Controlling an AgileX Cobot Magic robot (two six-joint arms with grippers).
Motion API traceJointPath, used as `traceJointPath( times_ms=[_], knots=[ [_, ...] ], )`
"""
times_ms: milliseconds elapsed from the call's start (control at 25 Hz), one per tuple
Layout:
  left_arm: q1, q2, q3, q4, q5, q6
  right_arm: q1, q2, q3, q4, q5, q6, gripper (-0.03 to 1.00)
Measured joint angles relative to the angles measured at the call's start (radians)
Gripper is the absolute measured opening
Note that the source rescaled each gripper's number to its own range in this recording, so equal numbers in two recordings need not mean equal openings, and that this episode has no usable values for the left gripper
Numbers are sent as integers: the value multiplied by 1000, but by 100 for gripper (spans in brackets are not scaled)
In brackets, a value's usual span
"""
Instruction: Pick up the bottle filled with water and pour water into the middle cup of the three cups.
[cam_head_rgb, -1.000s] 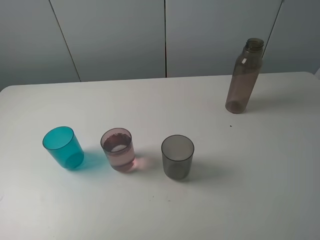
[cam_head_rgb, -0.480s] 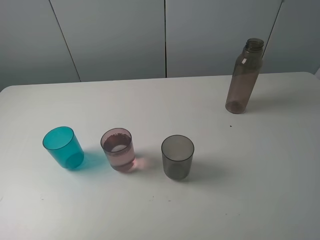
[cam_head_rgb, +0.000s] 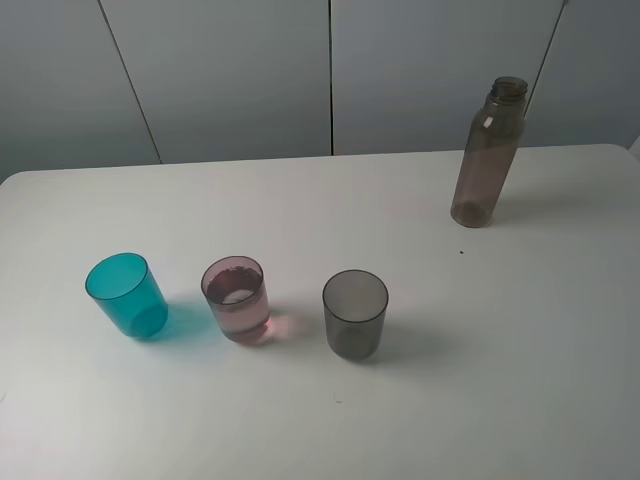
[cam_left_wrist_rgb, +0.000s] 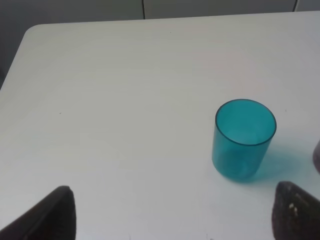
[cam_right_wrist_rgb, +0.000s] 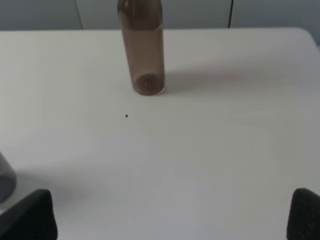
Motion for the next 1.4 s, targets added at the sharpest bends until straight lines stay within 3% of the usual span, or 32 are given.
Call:
traceJointPath(
  times_ms=[160, 520, 800, 1040, 1400],
  knots=[
    [0, 0, 0, 0, 0, 0, 0, 0, 42, 43, 1, 2, 100],
    [0, 0, 0, 0, 0, 0, 0, 0, 81, 41, -121, -18, 100],
    [0, 0, 0, 0, 0, 0, 0, -1, 81, 35, -124, -18, 100],
    [0, 0, 0, 0, 0, 0, 0, -1, 81, 56, -124, -103, 100],
    [0, 0, 0, 0, 0, 0, 0, -3, 81, 21, -124, -51, 100]
  ],
)
